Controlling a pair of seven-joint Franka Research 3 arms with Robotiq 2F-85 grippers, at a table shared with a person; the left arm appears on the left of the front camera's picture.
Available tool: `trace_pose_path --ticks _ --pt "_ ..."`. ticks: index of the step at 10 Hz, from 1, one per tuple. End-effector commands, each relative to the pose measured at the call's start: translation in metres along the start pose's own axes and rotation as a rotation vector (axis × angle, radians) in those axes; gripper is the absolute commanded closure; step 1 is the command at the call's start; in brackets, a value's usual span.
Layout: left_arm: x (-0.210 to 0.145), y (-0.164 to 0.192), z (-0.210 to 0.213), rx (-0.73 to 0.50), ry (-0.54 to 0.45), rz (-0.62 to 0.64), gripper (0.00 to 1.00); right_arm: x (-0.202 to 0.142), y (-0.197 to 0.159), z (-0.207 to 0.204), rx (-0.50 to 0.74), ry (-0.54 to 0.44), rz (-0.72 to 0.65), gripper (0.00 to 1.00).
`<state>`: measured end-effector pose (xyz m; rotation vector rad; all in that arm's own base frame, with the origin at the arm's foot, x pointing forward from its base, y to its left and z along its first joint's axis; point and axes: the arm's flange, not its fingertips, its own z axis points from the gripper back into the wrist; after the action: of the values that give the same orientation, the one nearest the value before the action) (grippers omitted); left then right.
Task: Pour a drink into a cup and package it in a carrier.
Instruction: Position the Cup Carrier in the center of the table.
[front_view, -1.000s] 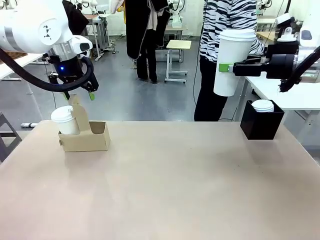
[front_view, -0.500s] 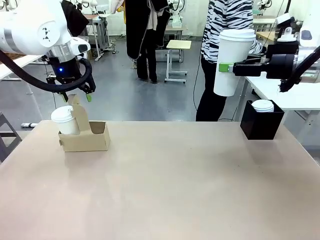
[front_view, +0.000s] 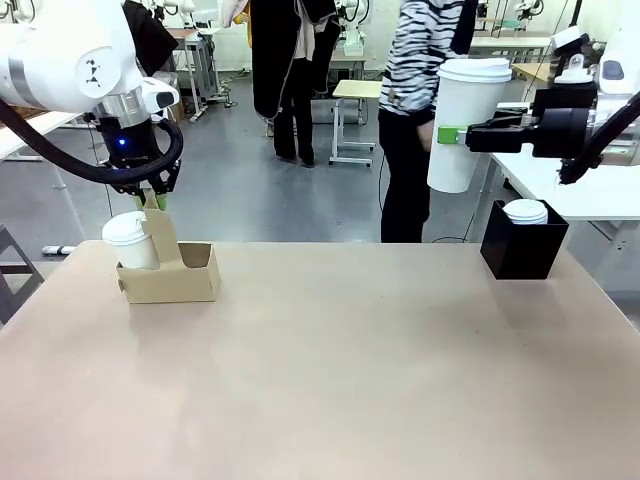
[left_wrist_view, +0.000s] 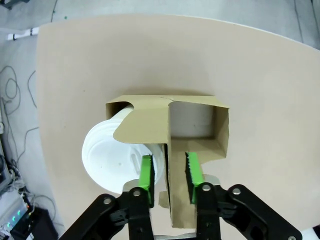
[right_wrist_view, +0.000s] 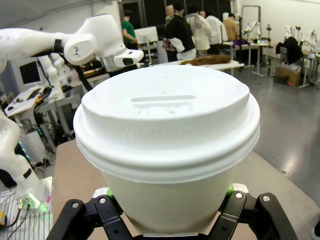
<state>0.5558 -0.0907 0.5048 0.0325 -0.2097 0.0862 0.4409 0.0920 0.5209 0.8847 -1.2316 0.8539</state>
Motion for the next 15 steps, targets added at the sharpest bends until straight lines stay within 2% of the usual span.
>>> trace_pose_path --ticks 1,3,4,5,10,13,15 --pt "0.002 -0.003 0.001 0.038 0.005 0.029 1.0 0.004 -0.002 -0.003 0.0 -0.018 0.021 0.19" --pt "0.002 -0.003 0.001 0.044 0.007 0.033 1.0 0.004 -0.002 -0.003 0.0 -0.018 0.021 0.19" --pt "0.003 -0.003 0.002 0.027 0.062 0.082 1.0 0.004 -0.002 -0.003 0.0 -0.018 0.021 0.19" --pt "0.0 0.0 -0.001 0.003 0.006 0.009 1.0 0.004 -0.002 -0.003 0.0 -0.018 0.021 0.19" --pt "-0.001 -0.001 0.0 0.006 0.018 0.023 0.98 0.004 -0.002 -0.003 0.0 -0.018 0.021 0.19" --pt "-0.031 -0.013 0.068 0.031 -0.03 0.043 0.98 0.004 -0.002 -0.003 0.0 -0.018 0.021 0.19" --pt "-0.064 -0.038 0.122 0.051 -0.092 0.028 0.98 0.004 -0.002 -0.003 0.0 -0.018 0.021 0.19"
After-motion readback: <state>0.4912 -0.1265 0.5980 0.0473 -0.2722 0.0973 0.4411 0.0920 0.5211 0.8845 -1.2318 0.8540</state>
